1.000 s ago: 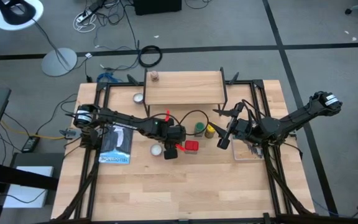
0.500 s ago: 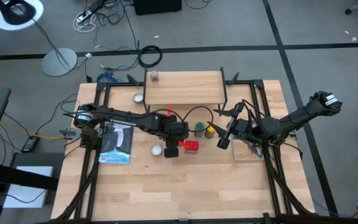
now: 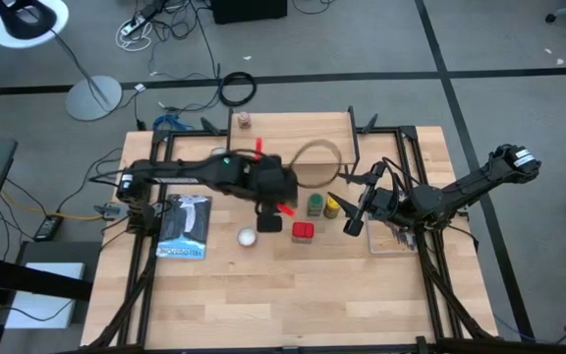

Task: Shelf spices
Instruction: Put the black seasoning can on the shelf

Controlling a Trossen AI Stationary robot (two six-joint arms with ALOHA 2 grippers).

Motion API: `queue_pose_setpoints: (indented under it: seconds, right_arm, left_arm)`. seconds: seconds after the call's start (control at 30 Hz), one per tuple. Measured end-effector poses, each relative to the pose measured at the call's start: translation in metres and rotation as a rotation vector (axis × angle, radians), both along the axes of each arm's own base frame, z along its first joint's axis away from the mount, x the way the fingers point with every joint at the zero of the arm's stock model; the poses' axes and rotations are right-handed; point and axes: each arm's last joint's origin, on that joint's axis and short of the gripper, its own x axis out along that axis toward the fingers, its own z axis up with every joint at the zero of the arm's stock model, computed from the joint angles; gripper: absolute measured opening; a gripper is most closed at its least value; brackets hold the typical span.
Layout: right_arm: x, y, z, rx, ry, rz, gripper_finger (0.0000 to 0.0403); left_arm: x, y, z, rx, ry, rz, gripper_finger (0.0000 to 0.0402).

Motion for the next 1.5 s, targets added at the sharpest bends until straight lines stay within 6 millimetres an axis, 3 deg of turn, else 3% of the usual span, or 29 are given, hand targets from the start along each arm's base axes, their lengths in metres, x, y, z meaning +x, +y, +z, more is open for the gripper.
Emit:
queue_pose_setpoints:
  seconds: [0.13,0.27,0.57,0.87,1.1,1.5]
  right_arm:
    - [0.000,0.000,0.000,0.000,0.000,-0.001,0.0235]
    - [0.000,0.000,0.000,0.001,-0.001,-0.001,0.0235]
    - [0.000,0.000,0.000,0.002,-0.004,0.001,0.0231]
    - [0.000,0.001,0.001,-0.001,-0.007,0.013,0.0230]
    - [0.000,0.001,0.000,-0.001,-0.007,0.013,0.0230]
    - [0.000,0.000,0.001,0.003,-0.018,0.013,0.0229]
  left_arm:
    - [-0.010,0.014,0.031,0.098,-0.049,0.023,0.0126]
    - [-0.014,0.043,0.043,0.122,-0.085,0.113,0.0126]
    - [-0.024,0.123,0.025,0.177,0.051,0.208,0.0126]
    - [-0.041,0.197,0.003,0.043,0.033,0.218,0.0126]
    - [-0.047,0.228,-0.004,-0.011,-0.008,0.191,0.0126]
    - [-0.052,0.258,-0.018,-0.019,0.013,0.180,0.0126]
